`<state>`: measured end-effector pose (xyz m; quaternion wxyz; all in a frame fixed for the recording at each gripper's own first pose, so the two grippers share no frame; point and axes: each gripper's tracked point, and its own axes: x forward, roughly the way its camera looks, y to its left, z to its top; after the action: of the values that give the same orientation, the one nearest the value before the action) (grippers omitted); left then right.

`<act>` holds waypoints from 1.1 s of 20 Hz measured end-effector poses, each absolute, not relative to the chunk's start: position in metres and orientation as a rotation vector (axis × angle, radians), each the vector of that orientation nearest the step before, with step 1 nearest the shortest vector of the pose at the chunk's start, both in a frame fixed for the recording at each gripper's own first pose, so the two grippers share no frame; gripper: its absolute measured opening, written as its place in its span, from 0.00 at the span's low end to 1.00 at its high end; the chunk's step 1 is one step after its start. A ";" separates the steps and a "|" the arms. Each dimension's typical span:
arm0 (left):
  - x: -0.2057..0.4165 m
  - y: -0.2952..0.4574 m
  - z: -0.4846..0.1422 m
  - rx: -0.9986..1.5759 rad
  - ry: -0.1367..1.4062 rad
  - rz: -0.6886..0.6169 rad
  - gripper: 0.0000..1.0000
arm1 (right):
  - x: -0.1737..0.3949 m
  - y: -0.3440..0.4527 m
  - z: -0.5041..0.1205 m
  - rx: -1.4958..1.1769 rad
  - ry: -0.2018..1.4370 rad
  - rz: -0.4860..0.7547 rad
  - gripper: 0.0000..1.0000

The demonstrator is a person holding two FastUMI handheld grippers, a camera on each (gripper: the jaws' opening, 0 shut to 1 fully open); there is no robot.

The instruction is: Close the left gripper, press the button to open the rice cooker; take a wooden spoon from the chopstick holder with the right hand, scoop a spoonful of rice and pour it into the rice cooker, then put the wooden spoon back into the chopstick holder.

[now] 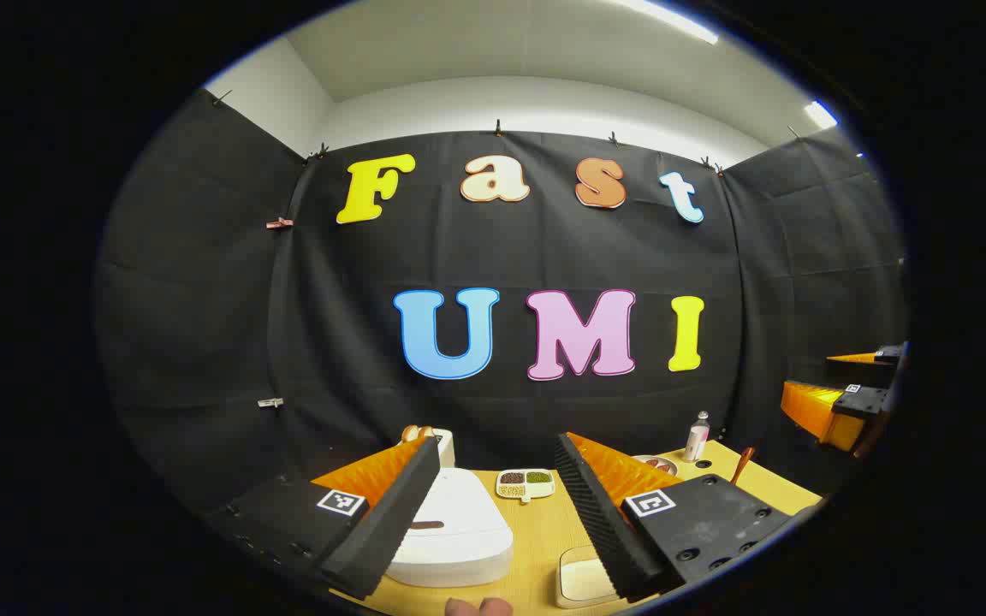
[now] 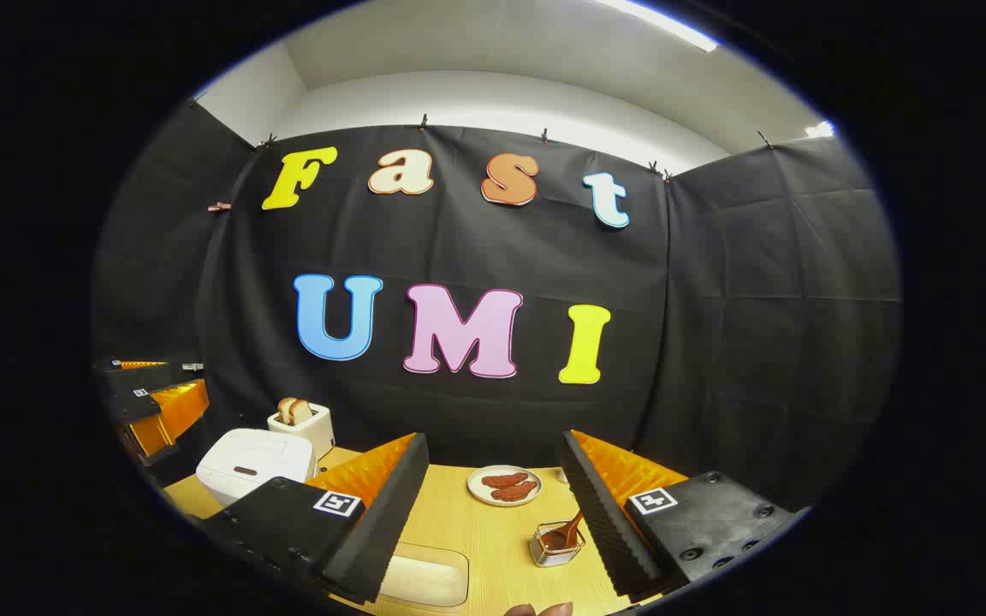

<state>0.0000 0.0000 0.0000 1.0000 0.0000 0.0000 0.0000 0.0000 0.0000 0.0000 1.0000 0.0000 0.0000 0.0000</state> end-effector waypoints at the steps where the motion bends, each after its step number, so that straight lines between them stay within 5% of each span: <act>1: 0.000 0.000 0.000 0.000 0.002 0.001 0.94 | 0.000 0.000 0.000 0.002 0.001 0.000 0.97; 22: -0.005 -0.002 0.005 0.010 -0.007 -0.020 0.95 | -0.004 0.000 0.009 -0.025 -0.004 -0.016 0.97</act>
<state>-0.0046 -0.0018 0.0047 0.9999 0.0048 -0.0034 -0.0101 -0.0043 0.0000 0.0085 0.9999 -0.0127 -0.0019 -0.0078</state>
